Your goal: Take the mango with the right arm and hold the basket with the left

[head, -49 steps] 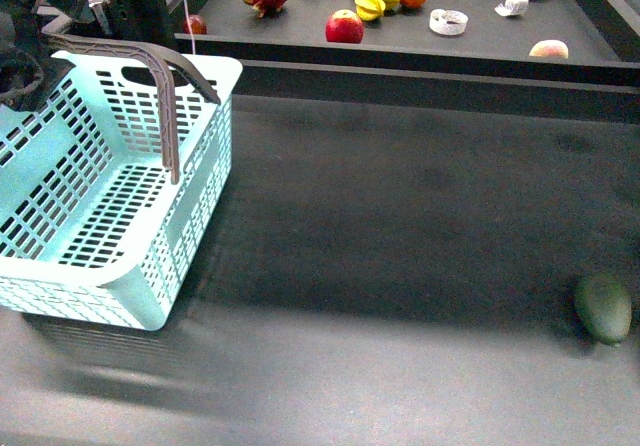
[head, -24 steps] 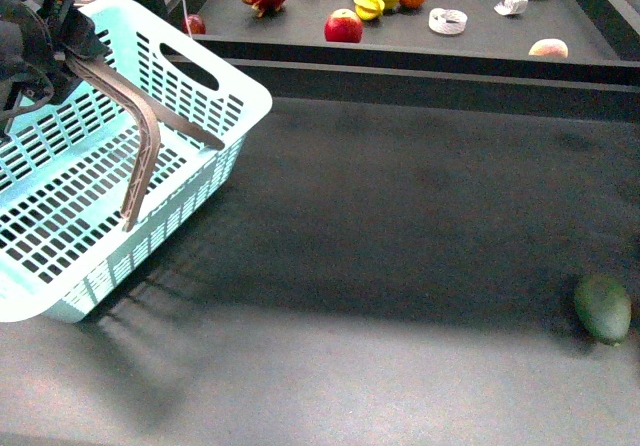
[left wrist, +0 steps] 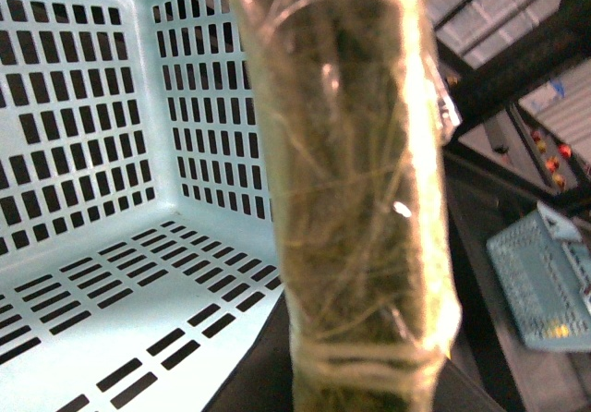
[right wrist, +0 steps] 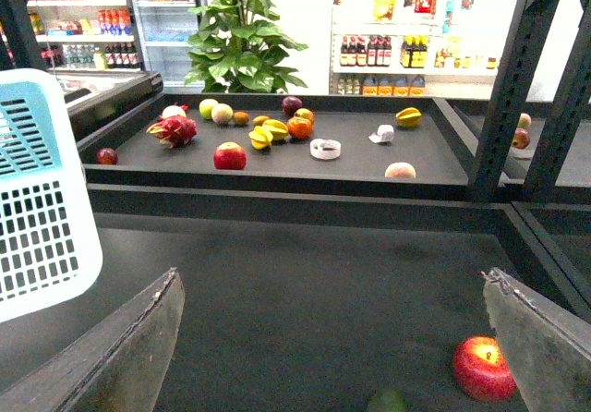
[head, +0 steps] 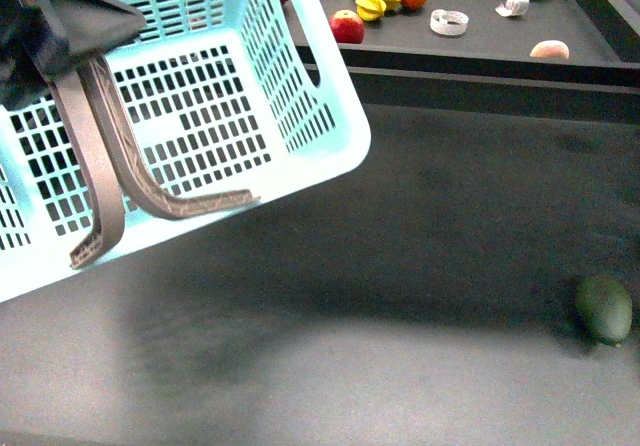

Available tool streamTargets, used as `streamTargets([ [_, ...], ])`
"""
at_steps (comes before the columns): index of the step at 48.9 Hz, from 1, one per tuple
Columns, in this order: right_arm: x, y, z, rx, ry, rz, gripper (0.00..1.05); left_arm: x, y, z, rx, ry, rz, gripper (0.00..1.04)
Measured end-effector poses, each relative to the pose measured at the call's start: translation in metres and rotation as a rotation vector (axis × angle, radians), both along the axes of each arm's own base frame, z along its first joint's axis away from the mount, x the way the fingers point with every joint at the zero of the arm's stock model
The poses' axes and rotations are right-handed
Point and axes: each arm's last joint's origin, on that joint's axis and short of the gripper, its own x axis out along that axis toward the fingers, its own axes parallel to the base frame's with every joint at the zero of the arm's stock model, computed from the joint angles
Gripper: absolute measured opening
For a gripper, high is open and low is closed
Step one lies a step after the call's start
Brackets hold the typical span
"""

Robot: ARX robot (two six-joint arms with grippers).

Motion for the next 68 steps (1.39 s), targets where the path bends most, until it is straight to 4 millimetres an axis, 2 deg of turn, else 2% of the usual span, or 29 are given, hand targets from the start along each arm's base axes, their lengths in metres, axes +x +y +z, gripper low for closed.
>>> streamTargets([
  [8, 0.000, 0.000, 0.000, 0.000, 0.000, 0.000, 0.97, -0.017, -0.023, -0.005, 0.095, -0.037, -0.111, 0.09],
  [29, 0.000, 0.000, 0.000, 0.000, 0.000, 0.000, 0.97, -0.026, -0.066, 0.006, 0.159, -0.120, -0.255, 0.09],
  [62, 0.000, 0.000, 0.000, 0.000, 0.000, 0.000, 0.97, -0.027, -0.069, 0.008, 0.178, -0.134, -0.256, 0.09],
  [68, 0.009, -0.008, -0.001, 0.168, 0.033, -0.084, 0.97, -0.027, -0.069, 0.008, 0.178, -0.134, -0.256, 0.09],
])
